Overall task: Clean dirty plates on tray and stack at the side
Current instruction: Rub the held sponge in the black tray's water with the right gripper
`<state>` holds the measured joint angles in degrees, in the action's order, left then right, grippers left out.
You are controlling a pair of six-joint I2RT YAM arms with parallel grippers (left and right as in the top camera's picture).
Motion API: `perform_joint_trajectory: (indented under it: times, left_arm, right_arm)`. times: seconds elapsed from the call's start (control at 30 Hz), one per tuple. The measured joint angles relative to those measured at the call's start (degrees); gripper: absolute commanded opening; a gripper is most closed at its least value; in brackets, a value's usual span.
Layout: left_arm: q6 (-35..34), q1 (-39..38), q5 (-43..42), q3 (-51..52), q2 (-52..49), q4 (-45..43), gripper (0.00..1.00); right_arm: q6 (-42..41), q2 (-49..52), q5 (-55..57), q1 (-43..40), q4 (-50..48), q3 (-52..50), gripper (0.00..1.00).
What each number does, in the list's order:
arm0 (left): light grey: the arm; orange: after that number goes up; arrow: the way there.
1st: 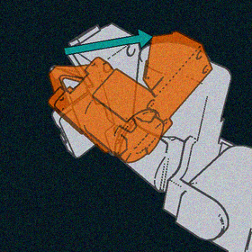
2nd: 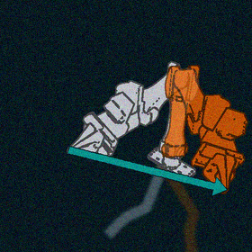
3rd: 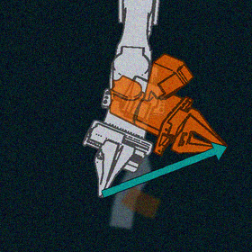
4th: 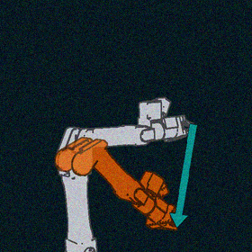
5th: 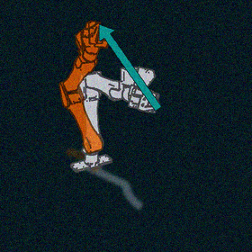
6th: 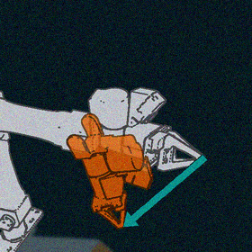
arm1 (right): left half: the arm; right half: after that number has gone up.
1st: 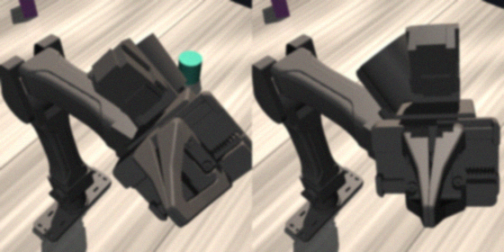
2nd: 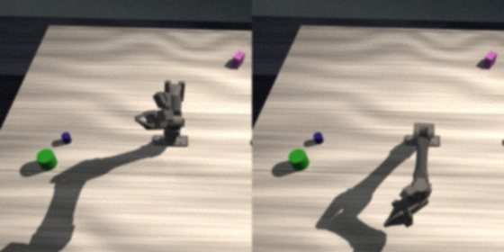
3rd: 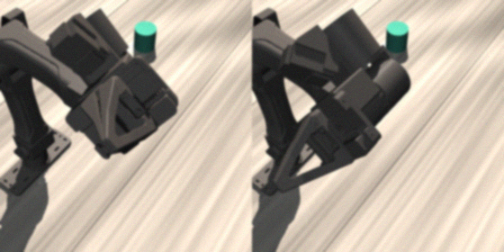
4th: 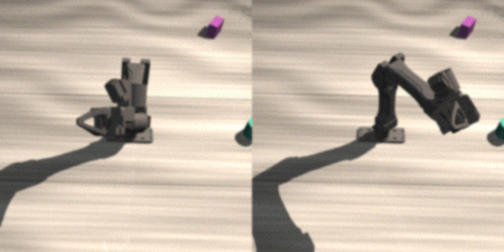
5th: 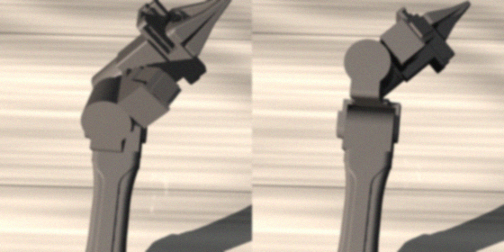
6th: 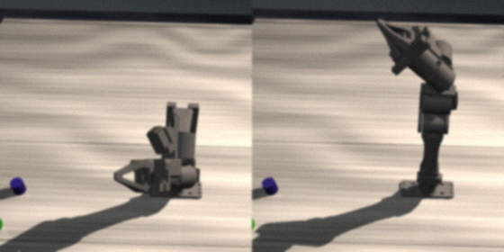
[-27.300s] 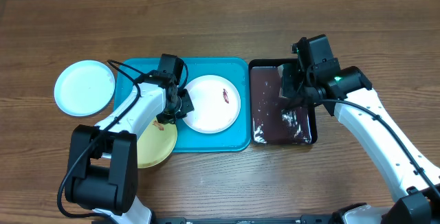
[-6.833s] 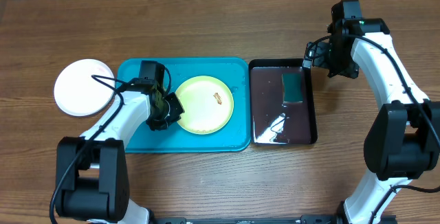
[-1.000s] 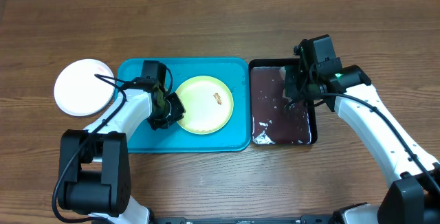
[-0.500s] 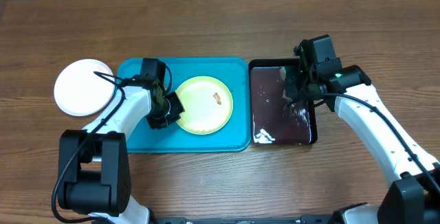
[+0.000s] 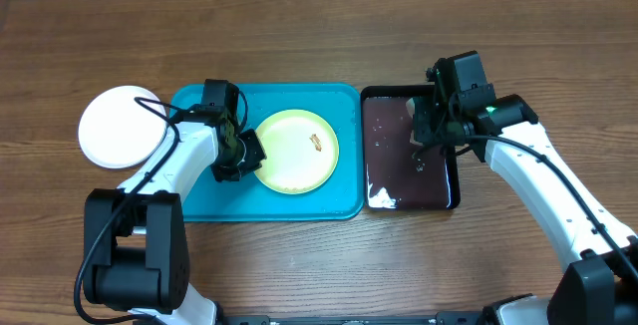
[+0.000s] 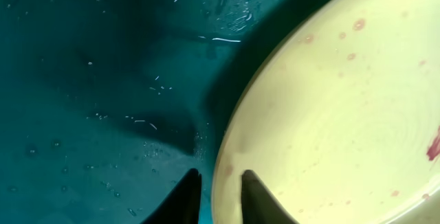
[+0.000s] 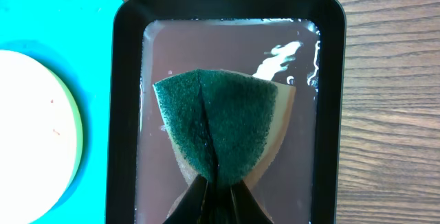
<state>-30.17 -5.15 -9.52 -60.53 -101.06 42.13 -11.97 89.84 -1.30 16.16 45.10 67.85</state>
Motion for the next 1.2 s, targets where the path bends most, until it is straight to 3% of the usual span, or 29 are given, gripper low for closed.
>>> perform_joint_trajectory:
  times: [0.07,0.23,0.4,0.67,1.2]
  left_arm:
    - [0.13,0.0,0.17,0.0,0.0,0.13,0.25]
    - [0.33,-0.02,0.37,0.09,0.0,-0.31,0.09]
    - [0.35,-0.02,0.46,0.17,0.0,-0.94,0.15]
    - [0.31,-0.02,1.31,0.72,0.0,-1.07,0.04]
    - [0.31,-1.27,0.24,0.83,0.0,1.36,0.04]
  right_arm:
    - [0.0,0.0,0.0,0.0,0.11,0.0,0.07]
    - [0.0,0.0,-0.02,0.0,0.09,-0.02,0.07]
    - [0.0,0.0,0.0,0.0,0.09,-0.02,0.07]
    - [-0.02,0.0,0.0,0.0,0.07,-0.02,0.07]
    - [2.27,-0.35,-0.37,0.0,0.92,0.0,0.04]
